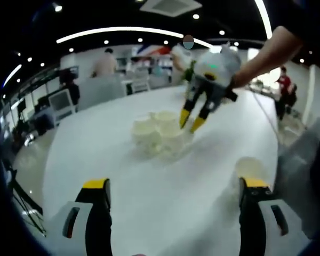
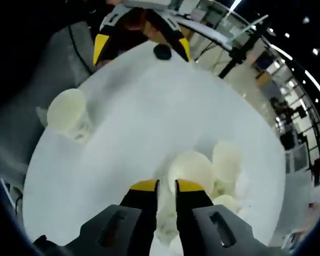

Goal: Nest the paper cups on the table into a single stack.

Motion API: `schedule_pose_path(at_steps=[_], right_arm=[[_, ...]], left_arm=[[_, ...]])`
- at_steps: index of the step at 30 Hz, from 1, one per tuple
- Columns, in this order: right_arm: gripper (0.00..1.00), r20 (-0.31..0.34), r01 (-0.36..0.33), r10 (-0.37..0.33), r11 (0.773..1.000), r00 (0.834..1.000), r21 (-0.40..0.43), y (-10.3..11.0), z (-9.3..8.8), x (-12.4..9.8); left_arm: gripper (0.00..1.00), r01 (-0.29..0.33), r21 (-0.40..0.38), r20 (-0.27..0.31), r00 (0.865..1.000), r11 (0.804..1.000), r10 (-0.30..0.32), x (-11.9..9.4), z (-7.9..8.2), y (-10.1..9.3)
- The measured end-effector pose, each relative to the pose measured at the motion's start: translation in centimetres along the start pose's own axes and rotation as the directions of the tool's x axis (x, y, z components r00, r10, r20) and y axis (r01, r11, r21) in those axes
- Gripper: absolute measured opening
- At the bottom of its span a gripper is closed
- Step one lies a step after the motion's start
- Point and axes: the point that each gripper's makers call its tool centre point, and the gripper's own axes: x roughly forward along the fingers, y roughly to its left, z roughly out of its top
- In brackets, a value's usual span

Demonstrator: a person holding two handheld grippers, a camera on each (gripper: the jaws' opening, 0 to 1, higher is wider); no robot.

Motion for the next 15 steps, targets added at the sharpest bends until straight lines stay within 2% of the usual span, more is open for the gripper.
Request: schedule_pose_path(at_steps=[15], right_arm=[[0.03, -0.006, -0.033, 0.033, 0.998, 0.999, -0.059, 0.12, 0.20, 0.75]], left_arm=[[0.99, -0.004, -0.008, -0.006, 1.000, 1.000, 0.004, -0.12, -0.25, -0.03]])
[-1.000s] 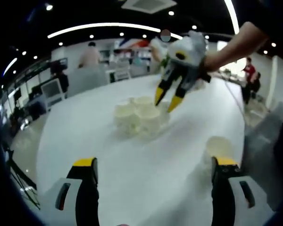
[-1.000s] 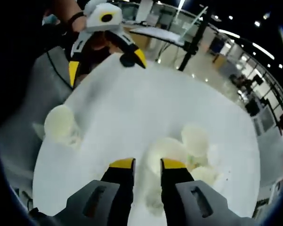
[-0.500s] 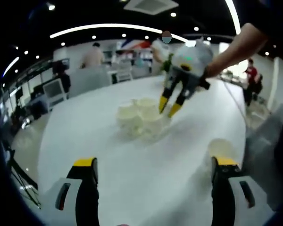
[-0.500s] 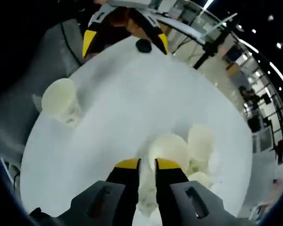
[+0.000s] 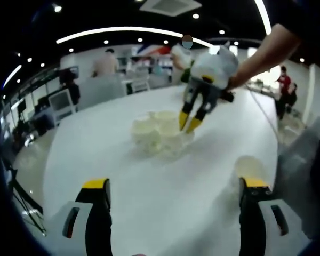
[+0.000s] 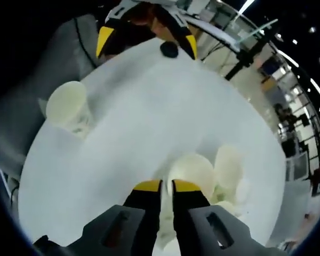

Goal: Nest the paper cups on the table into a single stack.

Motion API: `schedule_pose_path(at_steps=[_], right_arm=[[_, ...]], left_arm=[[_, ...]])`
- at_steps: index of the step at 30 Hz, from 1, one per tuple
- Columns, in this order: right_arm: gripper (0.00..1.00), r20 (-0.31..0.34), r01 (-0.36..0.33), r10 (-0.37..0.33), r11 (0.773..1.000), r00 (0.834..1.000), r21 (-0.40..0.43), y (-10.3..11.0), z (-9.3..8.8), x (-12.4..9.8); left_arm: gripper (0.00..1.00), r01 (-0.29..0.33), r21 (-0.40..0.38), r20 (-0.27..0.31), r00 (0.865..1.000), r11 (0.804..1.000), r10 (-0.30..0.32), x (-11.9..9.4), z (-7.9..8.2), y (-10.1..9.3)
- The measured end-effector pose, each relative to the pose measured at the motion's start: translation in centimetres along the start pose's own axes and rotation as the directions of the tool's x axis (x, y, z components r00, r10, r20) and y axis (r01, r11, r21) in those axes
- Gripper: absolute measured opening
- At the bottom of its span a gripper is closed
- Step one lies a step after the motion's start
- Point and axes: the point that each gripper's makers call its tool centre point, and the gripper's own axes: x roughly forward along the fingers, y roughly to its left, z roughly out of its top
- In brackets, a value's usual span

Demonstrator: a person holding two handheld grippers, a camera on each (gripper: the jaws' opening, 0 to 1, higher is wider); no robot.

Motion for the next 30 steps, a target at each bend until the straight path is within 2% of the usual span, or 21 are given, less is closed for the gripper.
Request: schedule_pose_path(at_steps=[7, 15, 30], right_arm=[[0.00, 0.005, -0.009, 0.009, 0.998, 1.000, -0.056, 0.1, 0.2, 0.3], [0.00, 0.003, -0.019, 0.019, 0.999, 1.000, -0.043, 0.3, 0.2, 0.3], [0.00, -0.006, -0.011, 0.011, 1.000, 1.000, -0.027, 0.9, 0.2, -1.1]], left_arm=[[0.99, -0.002, -0.002, -0.004, 1.000, 1.000, 0.002, -0.1, -0.2, -0.1], [0.99, -0.004, -0.004, -0.011, 1.000, 1.000, 0.004, -0.1, -0.5, 0.1], [0.99, 0.005, 0.004, 0.002, 1.000, 1.000, -0.005, 0.0, 0.3, -0.1]])
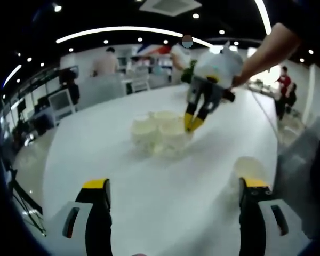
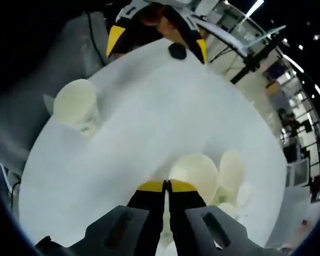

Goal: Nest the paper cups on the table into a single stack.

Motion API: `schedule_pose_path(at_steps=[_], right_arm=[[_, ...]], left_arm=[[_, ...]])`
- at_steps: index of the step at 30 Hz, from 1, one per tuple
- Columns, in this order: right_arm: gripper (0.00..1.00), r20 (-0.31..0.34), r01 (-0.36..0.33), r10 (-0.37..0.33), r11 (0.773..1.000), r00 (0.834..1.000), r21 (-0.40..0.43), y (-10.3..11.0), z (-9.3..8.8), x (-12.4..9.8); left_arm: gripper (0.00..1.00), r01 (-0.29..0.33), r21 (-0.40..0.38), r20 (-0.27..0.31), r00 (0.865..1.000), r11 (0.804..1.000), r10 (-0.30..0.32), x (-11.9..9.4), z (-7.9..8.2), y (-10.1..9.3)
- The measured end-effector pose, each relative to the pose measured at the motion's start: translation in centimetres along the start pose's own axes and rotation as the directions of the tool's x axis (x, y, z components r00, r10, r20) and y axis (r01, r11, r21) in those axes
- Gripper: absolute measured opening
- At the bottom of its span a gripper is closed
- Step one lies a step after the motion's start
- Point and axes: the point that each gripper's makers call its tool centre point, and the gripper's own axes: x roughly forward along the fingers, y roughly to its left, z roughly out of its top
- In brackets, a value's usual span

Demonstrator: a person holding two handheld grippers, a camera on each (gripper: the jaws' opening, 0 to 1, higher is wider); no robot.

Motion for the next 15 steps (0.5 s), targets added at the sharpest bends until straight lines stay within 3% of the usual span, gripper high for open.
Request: schedule_pose_path(at_steps=[15], right_arm=[[0.00, 0.003, 0.047, -0.047, 0.999, 0.999, -0.005, 0.9, 1.3, -3.5]], left_arm=[[0.99, 0.015, 0.021, 0.011, 1.000, 1.000, -0.016, -0.1, 0.9, -0.5]])
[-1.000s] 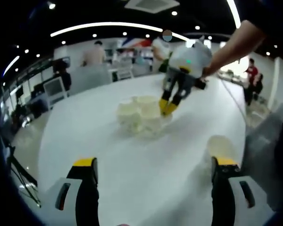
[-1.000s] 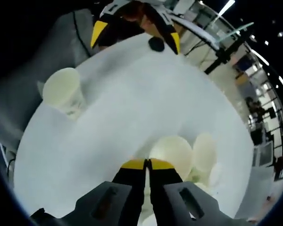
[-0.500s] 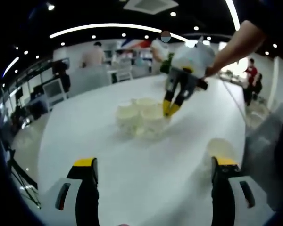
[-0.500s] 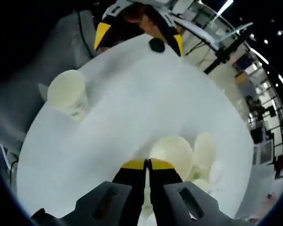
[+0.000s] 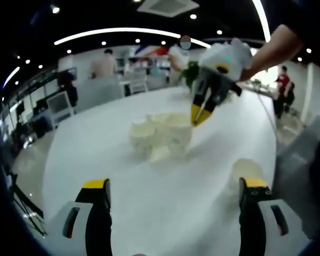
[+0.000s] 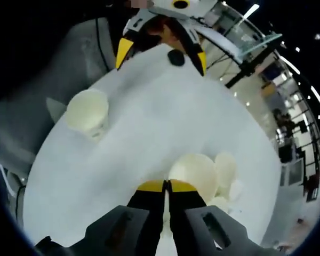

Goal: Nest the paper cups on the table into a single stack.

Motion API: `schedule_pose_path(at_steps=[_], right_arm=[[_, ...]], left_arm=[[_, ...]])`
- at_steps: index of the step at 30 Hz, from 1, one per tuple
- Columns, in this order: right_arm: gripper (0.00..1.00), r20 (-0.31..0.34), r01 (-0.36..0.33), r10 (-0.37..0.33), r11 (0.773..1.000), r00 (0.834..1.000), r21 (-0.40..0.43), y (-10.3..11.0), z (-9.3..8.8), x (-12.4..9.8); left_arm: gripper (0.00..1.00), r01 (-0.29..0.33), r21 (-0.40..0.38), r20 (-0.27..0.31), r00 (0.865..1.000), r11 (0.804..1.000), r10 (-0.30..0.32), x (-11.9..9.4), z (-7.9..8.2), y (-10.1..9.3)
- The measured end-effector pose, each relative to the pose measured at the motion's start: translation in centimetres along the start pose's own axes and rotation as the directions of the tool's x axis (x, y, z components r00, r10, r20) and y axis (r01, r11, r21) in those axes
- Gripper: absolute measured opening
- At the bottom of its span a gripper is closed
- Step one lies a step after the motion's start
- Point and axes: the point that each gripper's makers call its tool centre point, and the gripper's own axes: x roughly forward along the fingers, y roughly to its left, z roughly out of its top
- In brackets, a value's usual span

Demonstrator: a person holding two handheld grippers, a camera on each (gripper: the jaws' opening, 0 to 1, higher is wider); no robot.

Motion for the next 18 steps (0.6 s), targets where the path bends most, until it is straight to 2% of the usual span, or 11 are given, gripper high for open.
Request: schedule_pose_path(at_steps=[4, 12, 18], right_arm=[[0.00, -0.003, 0.019, -0.019, 1.000, 1.000, -0.005, 0.3, 0.2, -1.4], [0.00, -0.012, 0.046, -0.046, 0.999, 0.999, 0.022, 0.6, 0.2, -3.3], [0.00, -0.006, 0.065, -0.065, 0.998, 0.998, 0.001, 0.8, 1.8, -5.2]], left_arm=[[0.99, -0.001, 0.007, 0.018, 1.000, 1.000, 0.001, 0.0, 0.9, 0.0], [0.99, 0.004, 0.013, 0.023, 1.000, 1.000, -0.004, 0.0, 1.0, 0.0], [0.99, 0.012, 0.013, 0.020, 1.000, 1.000, -0.012, 0.1, 0.6, -0.4]])
